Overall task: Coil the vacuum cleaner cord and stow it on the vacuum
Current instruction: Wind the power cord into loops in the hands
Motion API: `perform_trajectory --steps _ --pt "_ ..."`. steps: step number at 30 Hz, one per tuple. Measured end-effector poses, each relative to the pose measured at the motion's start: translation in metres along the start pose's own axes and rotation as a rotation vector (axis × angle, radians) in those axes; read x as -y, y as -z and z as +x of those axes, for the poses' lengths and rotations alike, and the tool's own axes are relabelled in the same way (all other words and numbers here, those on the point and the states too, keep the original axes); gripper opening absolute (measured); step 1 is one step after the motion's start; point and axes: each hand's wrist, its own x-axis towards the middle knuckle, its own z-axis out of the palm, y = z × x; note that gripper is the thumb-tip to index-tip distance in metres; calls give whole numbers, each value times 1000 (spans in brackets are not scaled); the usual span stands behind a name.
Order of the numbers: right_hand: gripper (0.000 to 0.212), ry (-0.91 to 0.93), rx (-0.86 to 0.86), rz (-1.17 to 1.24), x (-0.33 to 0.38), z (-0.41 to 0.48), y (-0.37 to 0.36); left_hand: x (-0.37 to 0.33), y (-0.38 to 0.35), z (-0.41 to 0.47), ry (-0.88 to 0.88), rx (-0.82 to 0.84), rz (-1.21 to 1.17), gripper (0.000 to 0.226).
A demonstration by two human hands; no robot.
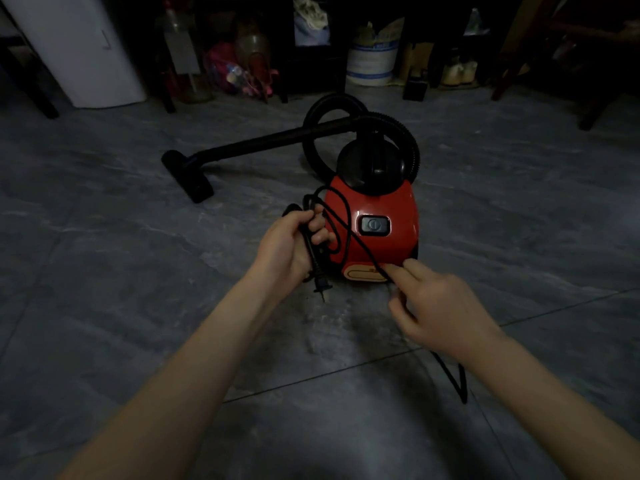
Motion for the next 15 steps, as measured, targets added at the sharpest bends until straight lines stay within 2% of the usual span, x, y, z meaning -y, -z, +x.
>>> perform_trajectory --steps 2,5,10,15 --pt "42 95 -3 36 0 2 5 3 -2 -1 -10 31 83 20" --pt "37 101 -7 231 -8 4 9 5 -3 -3 -22 74 164 16" --pt "30 -125 -31 556 -19 6 14 -1 -4 -5 -59 149 243 15" --pt "21 -252 10 734 -21 8 25 3 -9 -11 -78 192 367 35"
